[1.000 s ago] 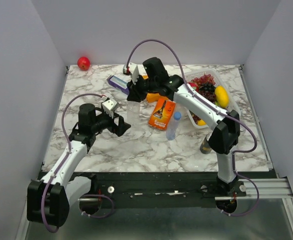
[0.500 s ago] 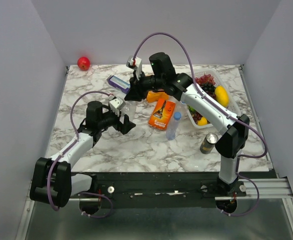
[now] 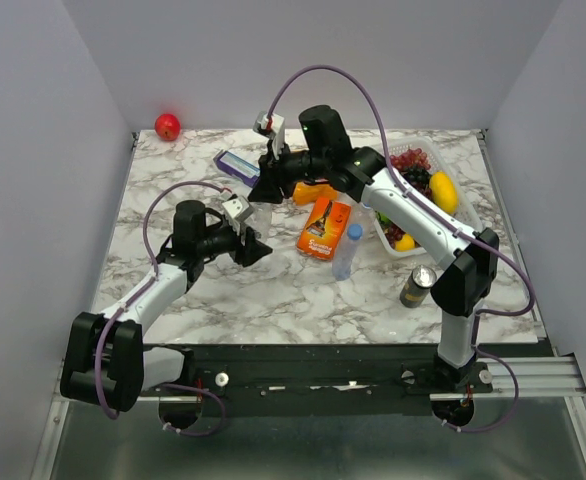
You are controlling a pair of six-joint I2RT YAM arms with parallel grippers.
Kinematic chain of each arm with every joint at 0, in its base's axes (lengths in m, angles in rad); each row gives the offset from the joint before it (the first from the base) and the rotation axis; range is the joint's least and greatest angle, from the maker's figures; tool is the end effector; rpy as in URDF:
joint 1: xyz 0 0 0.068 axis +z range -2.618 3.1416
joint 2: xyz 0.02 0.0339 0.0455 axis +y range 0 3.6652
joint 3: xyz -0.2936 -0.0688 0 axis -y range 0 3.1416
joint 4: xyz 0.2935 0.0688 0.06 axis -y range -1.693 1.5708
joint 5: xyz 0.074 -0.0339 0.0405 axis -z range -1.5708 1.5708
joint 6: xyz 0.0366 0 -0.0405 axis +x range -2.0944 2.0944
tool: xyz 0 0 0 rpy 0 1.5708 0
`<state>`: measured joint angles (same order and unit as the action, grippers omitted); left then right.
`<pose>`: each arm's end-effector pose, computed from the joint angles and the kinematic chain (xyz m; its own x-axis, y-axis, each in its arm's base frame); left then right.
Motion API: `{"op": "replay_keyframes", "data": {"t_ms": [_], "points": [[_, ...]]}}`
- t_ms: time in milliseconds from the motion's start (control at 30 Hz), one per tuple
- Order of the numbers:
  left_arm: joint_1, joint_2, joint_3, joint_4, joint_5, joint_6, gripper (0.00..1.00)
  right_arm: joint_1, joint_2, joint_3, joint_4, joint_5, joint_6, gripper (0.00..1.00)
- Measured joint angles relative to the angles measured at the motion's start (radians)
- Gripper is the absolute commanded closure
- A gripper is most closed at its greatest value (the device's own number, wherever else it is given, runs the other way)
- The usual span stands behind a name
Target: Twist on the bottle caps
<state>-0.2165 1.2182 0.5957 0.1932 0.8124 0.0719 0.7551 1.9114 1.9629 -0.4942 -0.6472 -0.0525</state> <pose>0.2699 -0.0866 0.2254 -0.3485 0.1273 -0.9286 0.8196 0.5221 -0.2361 0.3500 0.3597 0.4211 -0.2620 -0.3041 -0.9159 -0.9586 0.1918 0.2105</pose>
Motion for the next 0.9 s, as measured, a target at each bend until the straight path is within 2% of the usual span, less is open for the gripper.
{"op": "replay_keyframes", "data": {"t_ms": [67, 167, 200, 267, 300, 400, 467, 500, 700, 900], "points": [[0.0, -0.002, 0.0, -0.009, 0.004, 0.001, 0.53, 0.001, -0.001, 0.0, -0.002, 0.023, -0.005, 0.42], [0.024, -0.042, -0.002, -0.052, 0.001, -0.02, 0.55, 0.002, -0.002, 0.016, -0.011, 0.092, -0.027, 0.4], [0.045, -0.076, -0.005, -0.069, -0.003, -0.045, 0.58, 0.002, -0.002, 0.029, -0.013, 0.114, -0.033, 0.4], [0.091, -0.156, -0.009, -0.098, -0.029, -0.097, 0.59, 0.008, -0.003, 0.061, -0.011, 0.156, -0.044, 0.4], [0.114, -0.2, -0.009, -0.115, -0.042, -0.123, 0.62, 0.009, -0.004, 0.075, -0.008, 0.185, -0.054, 0.4], [0.19, -0.396, 0.006, -0.178, -0.152, -0.193, 0.81, 0.002, -0.004, 0.093, -0.001, 0.227, -0.075, 0.39], [0.204, -0.488, 0.042, -0.231, -0.243, -0.219, 0.82, 0.001, 0.01, 0.093, 0.0, 0.246, -0.089, 0.38], [0.214, -0.528, 0.07, -0.256, -0.289, -0.227, 0.86, 0.005, 0.023, 0.093, -0.001, 0.254, -0.097, 0.37], [0.332, -0.594, 0.246, -0.314, -0.482, -0.255, 0.87, 0.088, 0.187, 0.098, -0.006, 0.297, -0.076, 0.24], [0.39, -0.592, 0.28, -0.334, -0.514, -0.302, 0.87, 0.163, 0.389, 0.191, -0.027, 0.387, -0.042, 0.21]]}}
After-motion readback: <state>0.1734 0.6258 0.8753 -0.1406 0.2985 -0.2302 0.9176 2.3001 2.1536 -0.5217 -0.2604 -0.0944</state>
